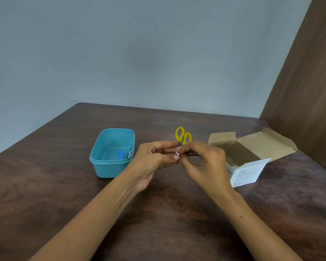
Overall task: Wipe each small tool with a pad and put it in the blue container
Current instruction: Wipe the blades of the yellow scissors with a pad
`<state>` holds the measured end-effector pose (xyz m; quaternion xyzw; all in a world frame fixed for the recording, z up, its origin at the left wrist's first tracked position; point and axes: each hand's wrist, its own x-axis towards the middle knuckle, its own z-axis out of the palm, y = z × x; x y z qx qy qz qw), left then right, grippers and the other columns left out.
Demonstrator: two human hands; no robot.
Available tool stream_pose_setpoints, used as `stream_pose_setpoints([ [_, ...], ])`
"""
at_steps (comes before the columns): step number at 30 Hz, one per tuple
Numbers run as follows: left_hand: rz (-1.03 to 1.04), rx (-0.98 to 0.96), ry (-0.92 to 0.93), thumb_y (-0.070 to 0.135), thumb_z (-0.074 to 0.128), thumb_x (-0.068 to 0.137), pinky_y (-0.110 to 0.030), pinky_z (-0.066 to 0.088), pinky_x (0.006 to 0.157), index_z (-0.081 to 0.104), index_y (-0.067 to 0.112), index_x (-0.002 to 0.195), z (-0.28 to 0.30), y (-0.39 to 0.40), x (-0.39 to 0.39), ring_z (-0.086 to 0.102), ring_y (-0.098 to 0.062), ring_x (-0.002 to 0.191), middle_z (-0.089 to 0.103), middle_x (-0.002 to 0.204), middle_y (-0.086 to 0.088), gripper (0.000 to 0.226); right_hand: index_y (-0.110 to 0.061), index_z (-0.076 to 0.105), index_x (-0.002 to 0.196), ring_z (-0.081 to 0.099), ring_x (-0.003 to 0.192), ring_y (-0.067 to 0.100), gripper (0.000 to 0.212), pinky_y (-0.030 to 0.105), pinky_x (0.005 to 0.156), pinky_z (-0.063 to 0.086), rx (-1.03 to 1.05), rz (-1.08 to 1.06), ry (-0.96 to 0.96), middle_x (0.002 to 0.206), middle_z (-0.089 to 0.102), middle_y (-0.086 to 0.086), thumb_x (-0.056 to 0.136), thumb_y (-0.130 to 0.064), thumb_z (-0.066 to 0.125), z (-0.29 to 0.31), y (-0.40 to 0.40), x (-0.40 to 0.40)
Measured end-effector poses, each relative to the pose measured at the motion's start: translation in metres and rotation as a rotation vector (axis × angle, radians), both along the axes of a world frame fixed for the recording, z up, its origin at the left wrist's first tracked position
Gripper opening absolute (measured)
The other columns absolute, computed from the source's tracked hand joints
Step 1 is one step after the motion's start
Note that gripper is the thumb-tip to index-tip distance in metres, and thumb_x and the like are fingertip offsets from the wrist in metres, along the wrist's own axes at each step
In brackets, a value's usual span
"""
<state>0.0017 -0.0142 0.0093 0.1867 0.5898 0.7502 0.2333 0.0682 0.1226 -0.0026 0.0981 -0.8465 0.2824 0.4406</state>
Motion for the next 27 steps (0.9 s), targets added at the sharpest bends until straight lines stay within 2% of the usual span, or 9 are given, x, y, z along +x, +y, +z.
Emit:
stream_pose_setpoints([
  [4,-0.022,0.001,-0.030,-0.015,0.063,0.076,-0.019,0.057,0.070,0.070,0.004,0.099,0.0003,-0.0001,-0.0018,0.070,-0.013,0.079,0.074,0.089,-0.010,0.030,-0.010,0.070,0.077,0.066,0.075,0.006,0.007,0.027,0.068,0.054,0.025,-0.037,0.008,0.079,0.072,-0.003,0.073,-0.004,0.069,-0.0011,-0.0005,-0.0013],
  [8,-0.037,0.012,-0.166,-0.006,0.053,0.085,-0.021,0.059,0.066,0.070,-0.003,0.090,0.0000,0.0028,-0.0066,0.070,-0.013,0.069,0.071,0.083,-0.014,0.018,-0.011,0.070,0.077,0.067,0.074,0.009,0.012,0.031,0.067,0.054,0.059,-0.013,-0.034,0.078,0.072,-0.002,0.072,-0.001,0.067,-0.0022,0.0028,-0.0027],
  [12,-0.037,-0.001,-0.203,0.008,0.061,0.087,-0.021,0.058,0.059,0.067,-0.009,0.094,-0.0050,0.0054,-0.0045,0.071,-0.014,0.066,0.073,0.079,-0.014,0.020,-0.013,0.068,0.073,0.064,0.069,0.010,0.011,0.033,0.061,0.052,0.144,0.056,-0.115,0.072,0.069,-0.004,0.068,-0.004,0.065,0.0017,0.0049,-0.0001],
  [17,0.052,0.060,-0.264,-0.005,0.062,0.081,-0.021,0.057,0.052,0.064,-0.002,0.085,-0.0057,0.0083,-0.0029,0.068,-0.012,0.054,0.071,0.064,-0.008,0.005,-0.017,0.069,0.072,0.062,0.070,0.010,0.008,0.032,0.061,0.052,0.267,0.099,-0.202,0.072,0.067,-0.006,0.069,-0.015,0.061,0.0034,0.0001,0.0050],
  [19,0.079,0.109,-0.258,-0.004,0.063,0.081,-0.023,0.058,0.056,0.063,-0.007,0.095,-0.0050,0.0085,-0.0053,0.069,-0.012,0.058,0.073,0.069,-0.008,0.014,-0.017,0.069,0.073,0.064,0.071,0.010,0.010,0.033,0.062,0.053,0.292,0.116,-0.209,0.074,0.068,-0.005,0.071,-0.017,0.059,0.0021,-0.0017,0.0047],
  [21,0.098,0.135,-0.257,-0.004,0.063,0.081,-0.023,0.059,0.059,0.060,-0.010,0.104,-0.0038,0.0086,-0.0059,0.070,-0.011,0.060,0.073,0.068,-0.007,0.024,-0.016,0.070,0.075,0.066,0.074,0.011,0.009,0.033,0.063,0.054,0.263,0.091,-0.154,0.077,0.070,-0.005,0.073,-0.011,0.063,0.0023,-0.0016,0.0035],
  [24,0.107,0.143,-0.248,-0.005,0.061,0.083,-0.020,0.057,0.052,0.059,-0.009,0.102,-0.0032,0.0092,-0.0039,0.069,-0.010,0.056,0.072,0.063,-0.005,0.019,-0.013,0.070,0.075,0.068,0.075,0.013,0.010,0.033,0.062,0.054,0.218,0.042,-0.090,0.077,0.072,-0.004,0.072,-0.005,0.068,0.0040,-0.0011,0.0032],
  [27,0.118,0.167,-0.248,-0.005,0.062,0.082,-0.022,0.058,0.055,0.056,-0.014,0.112,-0.0052,0.0098,-0.0043,0.071,-0.013,0.060,0.073,0.068,-0.008,0.032,-0.016,0.071,0.075,0.068,0.074,0.009,0.012,0.032,0.062,0.054,0.231,0.095,-0.146,0.076,0.072,-0.006,0.071,-0.005,0.069,0.0049,-0.0002,0.0052],
])
